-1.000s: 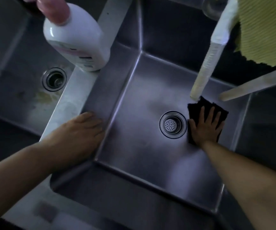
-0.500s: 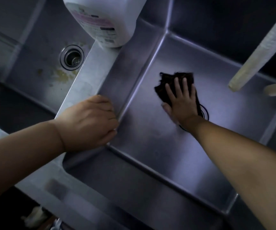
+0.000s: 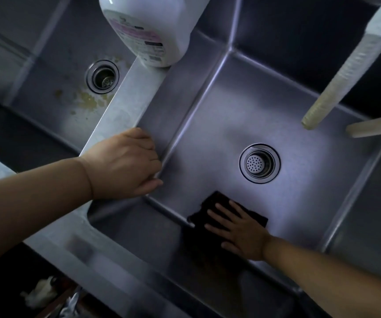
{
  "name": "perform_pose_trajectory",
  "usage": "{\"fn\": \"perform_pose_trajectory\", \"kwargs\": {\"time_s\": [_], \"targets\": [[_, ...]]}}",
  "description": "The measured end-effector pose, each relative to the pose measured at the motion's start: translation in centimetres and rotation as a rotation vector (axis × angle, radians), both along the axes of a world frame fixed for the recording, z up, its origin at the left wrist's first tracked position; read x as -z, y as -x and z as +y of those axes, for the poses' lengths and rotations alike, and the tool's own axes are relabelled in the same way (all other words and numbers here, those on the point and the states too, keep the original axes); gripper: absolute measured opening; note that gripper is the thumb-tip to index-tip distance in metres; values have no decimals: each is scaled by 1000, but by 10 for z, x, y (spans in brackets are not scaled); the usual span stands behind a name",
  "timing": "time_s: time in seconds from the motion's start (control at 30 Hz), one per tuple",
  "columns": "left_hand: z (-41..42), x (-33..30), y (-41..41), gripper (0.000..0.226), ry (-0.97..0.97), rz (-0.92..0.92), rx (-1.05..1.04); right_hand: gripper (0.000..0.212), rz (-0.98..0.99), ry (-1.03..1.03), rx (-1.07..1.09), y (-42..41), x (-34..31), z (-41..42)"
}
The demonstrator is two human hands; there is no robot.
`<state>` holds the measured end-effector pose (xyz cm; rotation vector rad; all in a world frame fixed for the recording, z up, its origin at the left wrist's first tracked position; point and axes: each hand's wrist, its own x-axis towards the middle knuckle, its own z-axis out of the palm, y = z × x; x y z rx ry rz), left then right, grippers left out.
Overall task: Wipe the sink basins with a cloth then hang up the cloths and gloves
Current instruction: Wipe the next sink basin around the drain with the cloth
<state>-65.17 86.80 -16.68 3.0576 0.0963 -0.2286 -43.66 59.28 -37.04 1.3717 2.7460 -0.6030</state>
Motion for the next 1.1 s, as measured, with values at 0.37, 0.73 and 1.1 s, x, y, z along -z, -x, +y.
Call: {"fn": "perform_pose_trajectory", "kwargs": {"time_s": [0.37, 0.73, 1.1], "targets": [[3, 5, 2, 33, 5, -31, -25, 56, -46, -182, 41, -23, 5, 124], [5, 5, 3, 31, 26, -20, -7, 65, -192, 4, 955, 2, 11, 250], [2, 7, 4, 30, -9, -43, 9, 63, -22, -20, 275, 124, 16, 121]]}}
